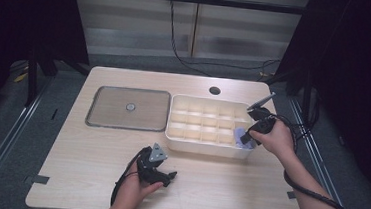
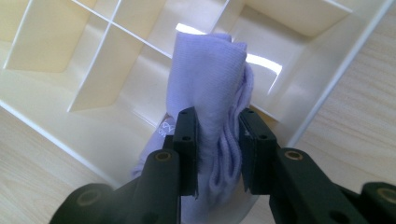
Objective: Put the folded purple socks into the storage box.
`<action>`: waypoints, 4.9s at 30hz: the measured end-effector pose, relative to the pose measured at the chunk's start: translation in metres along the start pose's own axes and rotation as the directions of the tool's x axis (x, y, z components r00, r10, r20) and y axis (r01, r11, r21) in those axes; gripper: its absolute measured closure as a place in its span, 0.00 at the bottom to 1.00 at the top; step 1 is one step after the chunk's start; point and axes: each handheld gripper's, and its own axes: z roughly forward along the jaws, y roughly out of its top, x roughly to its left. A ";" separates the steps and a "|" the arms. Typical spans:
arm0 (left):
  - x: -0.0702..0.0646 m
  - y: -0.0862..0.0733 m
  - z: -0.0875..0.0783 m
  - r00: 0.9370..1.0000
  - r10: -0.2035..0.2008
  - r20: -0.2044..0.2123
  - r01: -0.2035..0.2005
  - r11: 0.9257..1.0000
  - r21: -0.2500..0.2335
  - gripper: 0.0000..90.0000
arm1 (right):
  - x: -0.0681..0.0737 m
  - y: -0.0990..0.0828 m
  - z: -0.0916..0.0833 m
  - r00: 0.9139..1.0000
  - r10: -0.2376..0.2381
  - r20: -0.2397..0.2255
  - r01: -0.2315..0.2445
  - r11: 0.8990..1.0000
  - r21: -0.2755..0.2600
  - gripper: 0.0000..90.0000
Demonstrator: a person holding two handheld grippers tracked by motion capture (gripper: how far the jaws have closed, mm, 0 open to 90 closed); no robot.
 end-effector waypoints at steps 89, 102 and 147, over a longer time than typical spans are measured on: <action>0.000 0.000 0.000 1.000 -0.001 -0.007 0.001 1.000 0.003 0.18 | 0.008 0.002 -0.009 0.999 -0.016 0.043 0.016 1.000 -0.003 0.68; 0.000 0.000 0.000 1.000 -0.001 -0.007 0.001 1.000 0.003 0.18 | 0.009 0.006 -0.023 0.998 -0.031 0.047 0.032 0.999 -0.015 0.66; 0.000 0.000 0.000 1.000 0.000 -0.011 0.000 1.000 -0.001 0.18 | 0.017 0.030 -0.044 0.995 -0.076 0.057 0.075 0.997 0.014 0.94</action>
